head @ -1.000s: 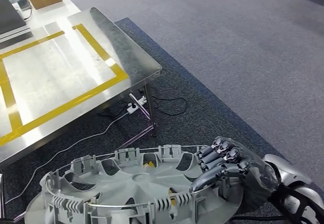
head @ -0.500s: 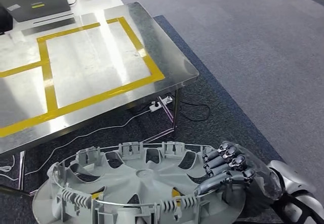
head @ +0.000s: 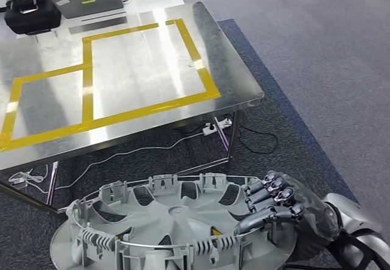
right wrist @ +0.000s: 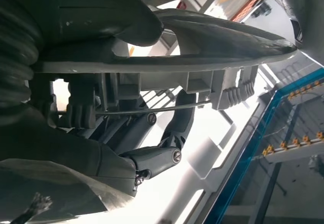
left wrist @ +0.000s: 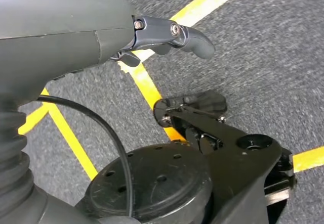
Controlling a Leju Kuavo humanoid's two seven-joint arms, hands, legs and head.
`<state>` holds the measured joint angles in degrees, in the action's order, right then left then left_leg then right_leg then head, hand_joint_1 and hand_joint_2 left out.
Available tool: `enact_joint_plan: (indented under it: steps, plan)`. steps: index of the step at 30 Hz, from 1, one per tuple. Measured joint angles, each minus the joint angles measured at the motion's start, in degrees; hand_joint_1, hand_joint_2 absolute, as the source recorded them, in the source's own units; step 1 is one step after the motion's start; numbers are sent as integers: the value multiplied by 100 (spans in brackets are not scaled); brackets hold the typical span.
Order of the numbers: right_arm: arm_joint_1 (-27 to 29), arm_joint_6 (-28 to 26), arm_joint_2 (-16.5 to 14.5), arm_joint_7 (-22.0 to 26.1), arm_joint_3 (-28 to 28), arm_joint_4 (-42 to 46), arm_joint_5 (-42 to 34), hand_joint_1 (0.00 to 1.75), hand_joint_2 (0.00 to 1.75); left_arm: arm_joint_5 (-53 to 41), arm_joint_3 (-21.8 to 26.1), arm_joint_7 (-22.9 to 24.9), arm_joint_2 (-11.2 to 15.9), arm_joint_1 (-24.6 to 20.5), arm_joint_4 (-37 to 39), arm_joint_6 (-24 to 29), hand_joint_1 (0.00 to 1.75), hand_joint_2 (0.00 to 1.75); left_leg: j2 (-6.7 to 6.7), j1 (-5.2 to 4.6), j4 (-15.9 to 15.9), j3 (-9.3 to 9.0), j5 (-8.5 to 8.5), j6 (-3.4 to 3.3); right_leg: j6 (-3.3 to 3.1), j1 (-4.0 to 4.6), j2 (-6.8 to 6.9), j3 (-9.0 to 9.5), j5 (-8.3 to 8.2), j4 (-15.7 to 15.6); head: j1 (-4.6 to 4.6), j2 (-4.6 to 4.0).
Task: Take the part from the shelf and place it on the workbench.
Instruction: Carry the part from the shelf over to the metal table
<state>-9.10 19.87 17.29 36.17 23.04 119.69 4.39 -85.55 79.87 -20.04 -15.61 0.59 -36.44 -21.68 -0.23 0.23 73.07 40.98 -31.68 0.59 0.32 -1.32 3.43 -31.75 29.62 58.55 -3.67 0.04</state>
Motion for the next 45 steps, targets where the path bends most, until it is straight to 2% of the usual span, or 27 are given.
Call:
enact_joint_plan:
  steps: [3, 6, 7, 9, 10, 12, 13, 15, 16, 17, 19, 20, 22, 24, 26, 28, 30, 31, 32, 33, 35, 37, 38, 40, 42, 43, 45]
  plan:
    - [1, 0, 0, 0, 0, 0, 0, 175, 175, 0, 4, 0, 9, 6, 13, 0, 0, 175, 82, -11, -688, -347, 403, -46, 12, 9, 108, 61, 36, 0, 1, 0]
    - [1, 0, 0, 0, 0, 3, 0, 175, 175, 0, 4, -1, 10, 5, 14, 0, 0, 175, 134, -20, -835, -421, 468, -63, 16, 12, 123, 73, 43, 0, 0, 0]
    - [2, 0, 1, 0, -2, 6, 1, 175, 175, 0, 4, -2, 15, -4, 16, 1, 0, 175, 260, -57, -1004, -499, 484, -98, 33, 25, 160, 81, 58, 0, -1, 0]
    - [3, 0, 4, -3, -10, 16, 3, 175, 175, 0, 6, -2, 26, -6, 26, 4, 0, 175, 362, -110, -1340, -641, 517, -199, 125, 48, 320, 132, 119, -21, 6, 0]
    - [4, 1, 8, -7, -18, 21, 8, 175, 175, 0, 8, -2, 33, -6, 32, 5, 0, 175, 354, -118, -1445, -687, 507, -251, 175, 55, 291, 136, 185, 18, 17, 0]
    - [10, 3, 25, -7, -27, 33, 19, 175, 175, 1, 11, -2, 40, -10, 41, 7, 0, 175, 161, -69, -1504, -727, 537, -306, 223, 42, -21, -44, 437, 433, 53, 0]
    - [16, 9, 34, -7, -27, 37, 26, 175, 175, 4, 13, 16, 43, -23, 48, 5, 0, 175, 79, -64, -1507, -730, 538, -322, 227, 42, -196, -244, 610, 824, 66, 0]
    - [18, 32, 50, -19, -19, 37, 51, 175, 175, 14, 25, 119, 44, -47, 78, -7, 0, 175, -93, -64, -1504, -734, 533, -332, 236, 44, -321, -658, 808, 1515, 73, 0]
    - [2, 45, 53, -27, -5, 32, 72, 175, 175, 19, 37, 189, 50, -53, 109, -15, 0, 175, -181, -63, -1501, -742, 527, -331, 239, 42, -333, -759, 742, 1604, 73, 0]
    - [-28, 50, 55, -33, 13, 24, 95, 175, 175, 20, 49, 247, 63, -56, 148, -21, 0, 175, -265, -59, -1493, -752, 519, -322, 241, 36, -343, -738, 552, 1445, 74, 0]
    - [-127, 29, 55, -33, 68, 9, 129, 175, 175, 20, 71, 298, 102, -64, 246, -18, 0, 175, -423, -46, -1458, -761, 488, -283, 248, 0, -498, -464, 83, 708, 75, 0]
    - [-176, 11, 55, -34, 92, 5, 132, 175, 175, 20, 80, 306, 127, -75, 293, -14, 0, 175, -495, -45, -1421, -742, 470, -256, 246, -25, -632, -311, -44, 367, 75, 0]
    - [-262, -12, 55, -60, 136, 0, 100, 175, 175, 14, 100, 301, 175, -81, 353, -39, 0, 175, -624, -32, -1381, -676, 468, -189, 218, -41, -806, -168, -73, 76, 75, 0]
    - [-355, -19, 57, -117, 174, -2, 53, 175, 175, 2, 130, 261, 208, -63, 364, -144, 0, 175, -710, -13, -1380, -634, 483, -130, 162, -32, -721, -146, -71, 51, 75, 0]
    - [-433, -52, 60, -186, 208, -2, 30, 175, 175, -20, 171, 194, 222, -47, 338, -349, 0, 175, -517, -28, -1235, -571, 388, -66, 94, -45, -593, -100, -67, 22, 50, 0]
    - [-470, -134, 80, -247, 217, -2, -58, 175, 175, -75, 189, 89, 247, -41, 306, -647, 0, 175, -186, -31, -666, -301, 92, -5, 38, -44, -448, -52, -44, 4, 19, 0]
    - [-480, -184, 135, -272, 164, -2, -231, 175, 175, -132, 187, -47, 300, -18, 274, -934, 0, 175, -50, -5, 69, 74, -188, 25, 18, -30, -312, -26, -13, 4, 13, 0]
    - [-482, -176, 161, -272, 124, -2, -303, 175, 175, -158, 187, -104, 327, 6, 253, -1036, 0, 175, -32, 2, 236, 164, -199, 29, 18, -27, -262, -12, 2, 5, 13, 0]
    - [-485, -147, 184, -273, 86, -2, -357, 175, 175, -192, 187, -160, 357, 38, 229, -1122, 0, 175, -25, 6, 202, 155, -102, 25, 22, -26, -222, 7, 18, 5, 12, 0]
    - [-491, -104, 195, -281, 59, -2, -390, 175, 175, -236, 187, -215, 387, 69, 211, -1178, 0, 175, -21, 5, -62, 28, 87, 9, 28, -25, -195, 32, 35, 5, 11, 0]
    - [-513, -9, 203, -325, 19, -2, -432, 175, 175, -332, 185, -341, 454, 111, 193, -1224, 0, 175, 9, -15, -840, -360, 457, -51, 57, -15, -158, 78, 77, 3, 11, 0]
    - [-519, 70, 211, -379, -20, -2, -468, 175, 175, -368, 178, -425, 490, 102, 188, -1218, 0, 175, 41, -44, -1296, -582, 551, -101, 112, 2, -133, 81, 106, -3, 18, 0]
    - [-523, 142, 212, -417, -32, -2, -502, 175, 175, -301, 166, -365, 459, 54, 134, -1342, 0, 175, 41, -59, -1335, -596, 515, -114, 148, 7, -118, 64, 109, -16, 16, 0]
    - [-590, 344, 188, -538, -21, -9, -593, 175, 175, 309, 38, 265, 279, -210, -189, -1980, 0, 175, 2, -56, -1402, -600, 531, -167, 222, -6, -102, 67, 126, -30, 21, 0]
    - [-716, 473, 139, -650, 44, -56, -656, 175, 175, 1891, -465, 1736, 83, -495, -742, -2483, 0, 175, -61, -32, -1476, -631, 556, -238, 261, -7, -187, -61, 296, 229, 57, 0]
    - [-764, 486, 118, -674, 85, -94, -672, 175, 175, 3079, -923, 2637, 36, -506, -1064, -2402, 0, 175, -80, -24, -1494, -651, 554, -262, 262, -6, -255, -240, 457, 542, 88, 0]
    - [-804, 484, 84, -678, 153, -167, -718, 175, 175, 6014, -2201, 4225, 119, -196, -1744, -1577, 0, 175, -71, -29, -1490, -691, 514, -284, 259, 8, -325, -677, 745, 1297, 132, 0]
